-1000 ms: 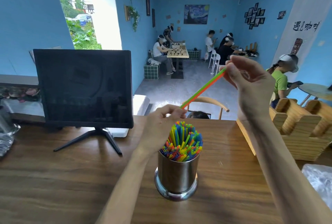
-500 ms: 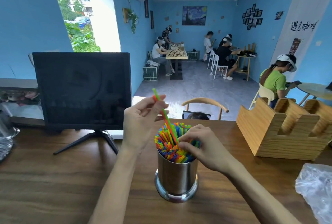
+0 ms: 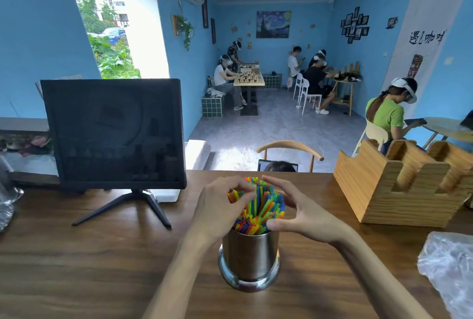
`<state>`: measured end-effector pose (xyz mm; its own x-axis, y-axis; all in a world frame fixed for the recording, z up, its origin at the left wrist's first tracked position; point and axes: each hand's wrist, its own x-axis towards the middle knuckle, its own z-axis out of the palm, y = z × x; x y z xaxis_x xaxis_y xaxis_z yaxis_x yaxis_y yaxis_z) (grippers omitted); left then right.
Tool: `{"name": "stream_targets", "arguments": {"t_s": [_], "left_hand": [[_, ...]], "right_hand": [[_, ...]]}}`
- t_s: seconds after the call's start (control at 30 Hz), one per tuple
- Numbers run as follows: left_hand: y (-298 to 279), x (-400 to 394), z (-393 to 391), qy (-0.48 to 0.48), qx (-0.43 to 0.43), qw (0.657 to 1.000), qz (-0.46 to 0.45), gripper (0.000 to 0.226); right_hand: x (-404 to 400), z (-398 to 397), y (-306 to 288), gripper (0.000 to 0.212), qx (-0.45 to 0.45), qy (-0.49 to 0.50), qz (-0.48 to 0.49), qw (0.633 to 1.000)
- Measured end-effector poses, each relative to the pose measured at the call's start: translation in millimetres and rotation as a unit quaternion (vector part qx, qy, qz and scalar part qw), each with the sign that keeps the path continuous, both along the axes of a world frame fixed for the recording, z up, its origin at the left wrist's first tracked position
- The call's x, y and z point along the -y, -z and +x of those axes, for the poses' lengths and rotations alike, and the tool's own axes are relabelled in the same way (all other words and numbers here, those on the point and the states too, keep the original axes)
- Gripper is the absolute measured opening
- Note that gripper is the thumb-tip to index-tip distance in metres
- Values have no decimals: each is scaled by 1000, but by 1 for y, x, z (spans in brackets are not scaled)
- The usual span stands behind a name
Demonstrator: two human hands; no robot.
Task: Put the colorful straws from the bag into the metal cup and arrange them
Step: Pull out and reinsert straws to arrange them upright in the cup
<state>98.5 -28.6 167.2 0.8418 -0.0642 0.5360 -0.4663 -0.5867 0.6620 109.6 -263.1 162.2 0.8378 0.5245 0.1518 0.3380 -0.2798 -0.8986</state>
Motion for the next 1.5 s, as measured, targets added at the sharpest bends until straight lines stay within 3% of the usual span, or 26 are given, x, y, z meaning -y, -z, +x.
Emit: {"name": "stream_targets", "arguments": {"t_s": [0.13, 0.27, 0.43, 0.57, 0.8, 0.93, 1.13, 1.2, 1.3, 1.5], "left_hand": [[6, -5, 1, -16, -3, 999, 27, 5], [4, -8, 2, -13, -5, 999, -35, 18], [12, -6, 6, 75, -130, 980, -127, 43], [25, -1, 10, 57, -163, 971, -163, 41], [27, 7, 4, 27, -149, 945, -288, 33], [28, 11, 1, 15, -146, 934, -326, 26], [26, 11, -2, 22, -152, 923, -353, 34], [27, 11, -2, 25, -156, 925, -346, 33], [28, 11, -3, 25, -159, 923, -350, 31], [29, 10, -3, 19, -170, 920, -352, 31]], "right_hand": [[2, 3, 4, 87, -5, 47, 27, 999], [-4, 3, 2, 81, 12, 97, 55, 994], [-13, 2, 8, 68, -25, 75, 73, 994], [-26, 2, 17, 53, -93, 82, 140, 982], [-40, 4, 24, 28, -118, 148, 217, 958], [-43, 6, 30, 33, -112, 167, 242, 949], [-40, 20, 19, 26, -101, 177, 162, 966], [-40, 28, 8, 34, -84, 160, 131, 975], [-45, 42, -1, 11, -25, 157, 59, 985], [-45, 56, -7, 5, 18, 168, 2, 986]]}}
